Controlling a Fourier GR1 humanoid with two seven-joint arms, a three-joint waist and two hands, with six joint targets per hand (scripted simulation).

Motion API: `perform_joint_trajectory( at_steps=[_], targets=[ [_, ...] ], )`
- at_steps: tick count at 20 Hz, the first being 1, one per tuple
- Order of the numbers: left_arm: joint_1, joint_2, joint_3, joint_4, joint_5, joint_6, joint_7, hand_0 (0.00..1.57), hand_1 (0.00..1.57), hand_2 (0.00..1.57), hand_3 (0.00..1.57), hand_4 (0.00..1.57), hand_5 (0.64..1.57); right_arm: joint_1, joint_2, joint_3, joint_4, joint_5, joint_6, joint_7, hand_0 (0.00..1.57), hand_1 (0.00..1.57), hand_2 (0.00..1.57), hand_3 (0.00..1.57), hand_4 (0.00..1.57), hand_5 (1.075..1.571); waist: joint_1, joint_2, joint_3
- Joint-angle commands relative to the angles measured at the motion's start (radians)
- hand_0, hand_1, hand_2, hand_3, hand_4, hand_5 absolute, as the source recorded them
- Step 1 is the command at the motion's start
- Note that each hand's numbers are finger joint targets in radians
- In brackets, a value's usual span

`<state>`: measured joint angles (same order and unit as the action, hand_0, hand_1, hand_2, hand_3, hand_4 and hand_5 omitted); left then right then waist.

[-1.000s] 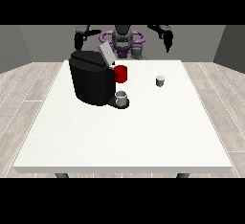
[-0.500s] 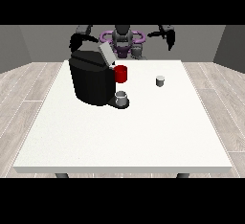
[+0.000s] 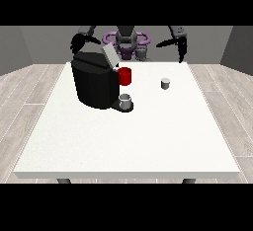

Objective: Insert the coffee pod into the coffee machine and close the lid

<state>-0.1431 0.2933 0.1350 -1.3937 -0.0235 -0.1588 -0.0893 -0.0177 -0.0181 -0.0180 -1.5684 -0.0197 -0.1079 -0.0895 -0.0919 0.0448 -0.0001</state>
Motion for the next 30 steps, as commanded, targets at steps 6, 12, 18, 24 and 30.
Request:
perform_joint_trajectory(
  at_steps=[6,12,18,24,30],
  targets=[
    [-0.118,0.059,0.022,0.232,-0.058,-0.031,0.029,0.0,0.0,0.0,0.0,0.0,1.571,-0.053,-0.024,0.005,-0.015,-0.013,0.012,0.088,0.0,0.0,0.0,0.0,0.33,1.571,-0.022,0.045,-0.0002],
    [-0.248,0.093,0.049,0.398,-0.103,-0.006,-0.037,0.0,0.0,0.0,0.0,0.0,1.571,-0.14,-0.016,0.005,0.02,0.013,-0.019,0.058,0.0,0.0,0.0,0.0,0.37,1.571,-0.052,0.158,-0.0004],
    [-0.273,0.059,-0.039,0.449,-0.23,0.052,-0.024,0.0,0.0,0.0,0.0,0.0,1.571,-0.186,-0.021,-0.016,0.115,0.035,-0.05,0.064,0.0,0.0,0.0,0.0,0.42,1.571,-0.015,0.135,0.0],
    [-0.31,0.065,-0.029,0.554,-0.275,0.059,-0.044,0.22,0.22,0.53,0.22,0.0,1.571,-0.179,-0.039,-0.04,0.166,0.025,-0.04,0.081,0.0,0.0,0.0,0.0,0.36,1.571,-0.017,0.093,-0.0001],
    [-0.318,0.094,-0.054,0.636,-0.346,0.068,-0.072,0.62,0.62,0.74,0.48,0.0,1.571,-0.189,-0.045,-0.029,0.162,0.011,-0.021,0.093,0.0,0.0,0.0,0.0,0.43,1.571,-0.028,0.094,-0.0002]
  ],
)
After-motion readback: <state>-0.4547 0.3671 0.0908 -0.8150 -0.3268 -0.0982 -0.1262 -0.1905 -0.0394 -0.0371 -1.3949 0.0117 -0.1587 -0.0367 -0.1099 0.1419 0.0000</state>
